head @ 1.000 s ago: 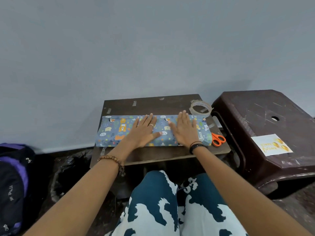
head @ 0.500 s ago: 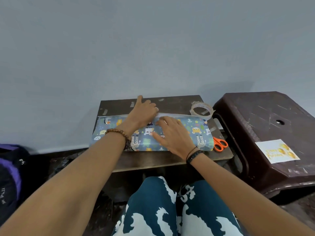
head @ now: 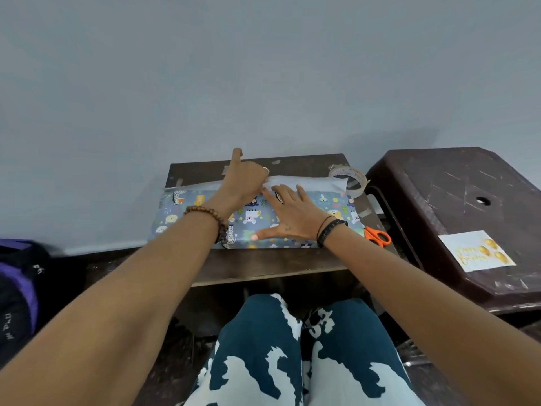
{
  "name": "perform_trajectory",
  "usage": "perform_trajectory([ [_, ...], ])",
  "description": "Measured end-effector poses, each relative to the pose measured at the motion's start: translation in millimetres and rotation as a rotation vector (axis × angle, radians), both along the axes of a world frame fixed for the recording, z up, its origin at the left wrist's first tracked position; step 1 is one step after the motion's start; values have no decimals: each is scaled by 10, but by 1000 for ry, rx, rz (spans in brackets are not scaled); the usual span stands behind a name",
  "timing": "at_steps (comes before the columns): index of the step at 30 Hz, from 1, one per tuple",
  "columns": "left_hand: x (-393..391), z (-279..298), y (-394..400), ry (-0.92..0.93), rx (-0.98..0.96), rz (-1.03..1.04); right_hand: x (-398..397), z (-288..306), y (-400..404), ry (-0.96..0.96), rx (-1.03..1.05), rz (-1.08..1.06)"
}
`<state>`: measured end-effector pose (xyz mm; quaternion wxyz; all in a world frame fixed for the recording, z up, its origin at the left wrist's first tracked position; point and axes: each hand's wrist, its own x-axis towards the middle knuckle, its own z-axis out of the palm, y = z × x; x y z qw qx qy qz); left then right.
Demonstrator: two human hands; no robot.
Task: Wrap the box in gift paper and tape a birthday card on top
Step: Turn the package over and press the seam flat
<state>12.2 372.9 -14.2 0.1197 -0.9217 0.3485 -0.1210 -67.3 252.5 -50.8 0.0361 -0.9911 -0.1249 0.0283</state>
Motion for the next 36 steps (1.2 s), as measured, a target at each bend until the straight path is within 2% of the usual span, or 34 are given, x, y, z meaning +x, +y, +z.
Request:
perform_trajectory([
  [4,-60,-87,-14,32,-37,45,-19,-8,-5,19,17,8],
  [10,-171,-130,-21,93,-185,119,-65,-80,-14,-70,44,3],
  [13,-224,-229,26,116,-253,110,-102,-74,-14,-245,166,-23],
  [15,-238,-254,74,131,-284,89,-116,-94,-17,-443,172,-45],
  [17,-248,-246,117,141,-278,48,-118,-108,-34,-526,179,-89],
  [20,-310,-244,199,136,-240,6,-111,-128,-27,-475,206,-113],
  [26,-440,-352,247,207,-375,47,-75,-130,-62,-220,180,-111],
  [36,-583,-326,268,155,-345,104,-116,-136,-29,-280,217,-122],
])
